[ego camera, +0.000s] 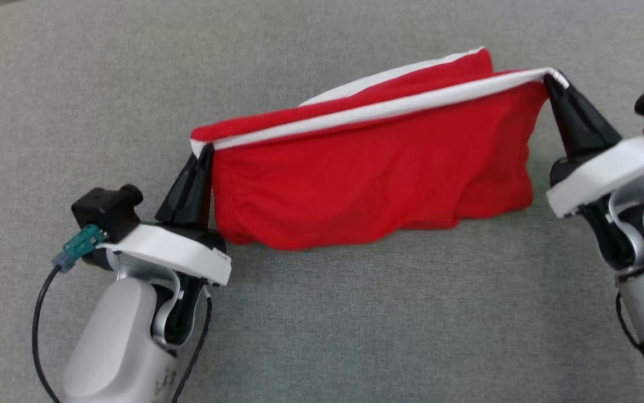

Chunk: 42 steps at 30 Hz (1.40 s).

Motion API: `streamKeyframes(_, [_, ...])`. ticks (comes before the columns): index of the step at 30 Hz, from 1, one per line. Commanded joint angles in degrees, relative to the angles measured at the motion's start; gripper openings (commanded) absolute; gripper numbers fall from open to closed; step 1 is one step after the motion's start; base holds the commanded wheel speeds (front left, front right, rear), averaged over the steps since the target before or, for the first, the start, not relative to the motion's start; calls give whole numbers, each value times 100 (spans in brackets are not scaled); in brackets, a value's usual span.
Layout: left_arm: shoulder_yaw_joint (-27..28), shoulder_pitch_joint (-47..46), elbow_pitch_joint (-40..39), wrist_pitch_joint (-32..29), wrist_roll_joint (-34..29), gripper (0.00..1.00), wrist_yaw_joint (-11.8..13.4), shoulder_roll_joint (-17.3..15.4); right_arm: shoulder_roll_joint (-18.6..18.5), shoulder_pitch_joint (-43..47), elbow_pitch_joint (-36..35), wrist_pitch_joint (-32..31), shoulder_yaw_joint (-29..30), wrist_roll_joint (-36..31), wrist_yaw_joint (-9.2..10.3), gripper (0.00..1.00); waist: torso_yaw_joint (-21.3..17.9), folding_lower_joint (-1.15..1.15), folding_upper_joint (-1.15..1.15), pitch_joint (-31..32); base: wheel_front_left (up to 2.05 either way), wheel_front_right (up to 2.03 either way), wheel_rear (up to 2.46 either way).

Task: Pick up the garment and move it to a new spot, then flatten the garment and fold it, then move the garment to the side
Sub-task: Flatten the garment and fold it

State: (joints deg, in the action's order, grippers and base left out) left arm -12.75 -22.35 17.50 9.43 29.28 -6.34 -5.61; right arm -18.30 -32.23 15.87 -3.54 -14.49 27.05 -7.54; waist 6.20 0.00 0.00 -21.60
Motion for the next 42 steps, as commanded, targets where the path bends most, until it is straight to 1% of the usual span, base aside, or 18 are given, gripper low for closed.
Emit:
streamKeyframes(1, [-19,-226,111,44,61,0,-20,3,-87,-275,215,15,-71,63,10,0,274,0,0,-424,0,0,0])
streamKeyframes(5, [-215,-733,494,120,110,0,-63,64,-141,-1120,957,124,-378,186,10,0,379,0,0,-698,0,0,0])
streamKeyframes(9, [-437,-1087,877,168,135,0,-97,109,-135,-1680,1694,276,-688,340,10,0,414,0,0,-838,0,0,0])
streamKeyframes(10, [-463,-1151,949,205,150,0,-104,111,-128,-1790,1834,348,-771,349,10,2,408,0,0,-855,0,0,0])
streamKeyframes(11, [-513,-1194,1029,231,156,12,-108,119,-111,-1889,1959,429,-852,381,9,20,400,0,0,-869,0,0,0])
streamKeyframes(12, [-556,-1219,1093,255,155,76,-107,125,-102,-1951,2051,549,-945,411,9,87,392,0,0,-870,0,0,0])
streamKeyframes(13, [-586,-1223,1149,288,162,100,-107,129,-84,-1981,2134,673,-1019,444,9,100,379,0,0,-862,0,0,0])
streamKeyframes(16, [-601,-1157,1220,416,154,100,-113,112,-64,-2035,2255,1120,-1225,474,9,100,314,0,0,-822,0,0,0])
streamKeyframes(19, [-441,-1007,1093,532,189,100,-106,108,-58,-1930,2285,1517,-1330,480,9,100,244,0,0,-733,0,0,0])
streamKeyframes(22, [-178,-827,790,574,32,100,65,54,-50,-1742,2154,1754,-1289,441,9,100,171,0,0,-611,0,0,0])
streamKeyframes(24, [75,-682,398,579,-151,100,189,40,-67,-1577,2004,1829,-1189,358,9,100,122,0,0,-520,0,0,0])
streamKeyframes(27, [391,-357,-140,577,-461,100,307,34,-8,-1195,1764,1868,-925,242,9,100,27,0,0,-358,0,0,0])
streamKeyframes(30, [597,-88,-500,579,-773,100,382,10,53,-767,1426,1873,-662,58,8,100,-73,0,0,-169,0,0,0])
streamKeyframes(36, [809,389,-750,579,-1114,100,418,-3,237,274,607,1848,-96,-396,7,100,-230,0,0,177,0,0,0])
streamKeyframes(39, [863,659,-783,579,-1209,100,414,0,291,843,202,1673,164,-606,7,100,-271,0,0,363,0,0,0])
streamKeyframes(40, [863,659,-783,579,-1209,100,414,0,291,843,202,1673,164,-606,7,100,-271,0,0,363,0,0,0])
streamKeyframes(42, [882,823,-767,580,-1266,100,435,-8,366,1219,-79,1540,336,-743,7,100,-294,0,0,481,0,0,0])
